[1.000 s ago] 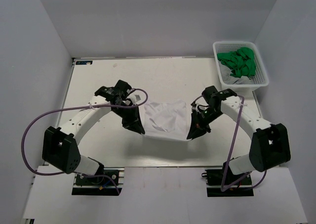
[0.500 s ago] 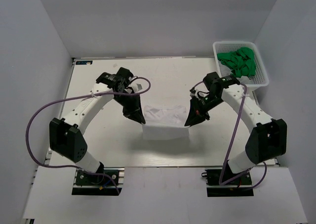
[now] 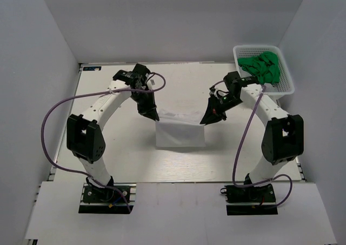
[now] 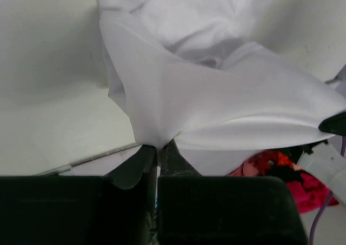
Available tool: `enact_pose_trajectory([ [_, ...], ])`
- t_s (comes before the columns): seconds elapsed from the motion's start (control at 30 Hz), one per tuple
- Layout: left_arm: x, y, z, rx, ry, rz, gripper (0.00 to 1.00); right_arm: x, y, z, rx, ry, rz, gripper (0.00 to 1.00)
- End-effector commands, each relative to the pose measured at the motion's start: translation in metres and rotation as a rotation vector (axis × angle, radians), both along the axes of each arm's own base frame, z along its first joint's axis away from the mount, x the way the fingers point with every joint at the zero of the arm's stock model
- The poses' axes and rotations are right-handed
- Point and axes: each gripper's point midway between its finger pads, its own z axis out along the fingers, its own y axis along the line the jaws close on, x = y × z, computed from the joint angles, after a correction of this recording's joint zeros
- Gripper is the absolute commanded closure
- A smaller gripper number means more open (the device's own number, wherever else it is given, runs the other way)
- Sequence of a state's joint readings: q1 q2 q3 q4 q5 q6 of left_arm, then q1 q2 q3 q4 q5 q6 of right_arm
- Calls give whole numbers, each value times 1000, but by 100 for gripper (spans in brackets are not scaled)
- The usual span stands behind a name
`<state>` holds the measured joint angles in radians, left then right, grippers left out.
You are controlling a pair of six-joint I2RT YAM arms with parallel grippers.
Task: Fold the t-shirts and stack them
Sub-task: Fold the long partially folded tshirt into a neat square
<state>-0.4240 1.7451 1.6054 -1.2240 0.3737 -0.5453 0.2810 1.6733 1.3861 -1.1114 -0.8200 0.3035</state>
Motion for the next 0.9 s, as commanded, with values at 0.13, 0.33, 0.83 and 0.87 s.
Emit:
enact_pose_trajectory([
  [0.13,74,5,11,-14,-242,150,100,57,9,0,61,-111,-70,100],
  [0.33,109,1,-6,-58,-244,195,100,91,11,-21,76,-102,-94,100],
  [0.83,219,-57,-18,-249,-405,25,42,210,-32,-82,-67,-176,-322,71],
  [0.87,226,-59,-21,-242,-399,17,19,220,-38,-74,-81,-200,-348,56],
])
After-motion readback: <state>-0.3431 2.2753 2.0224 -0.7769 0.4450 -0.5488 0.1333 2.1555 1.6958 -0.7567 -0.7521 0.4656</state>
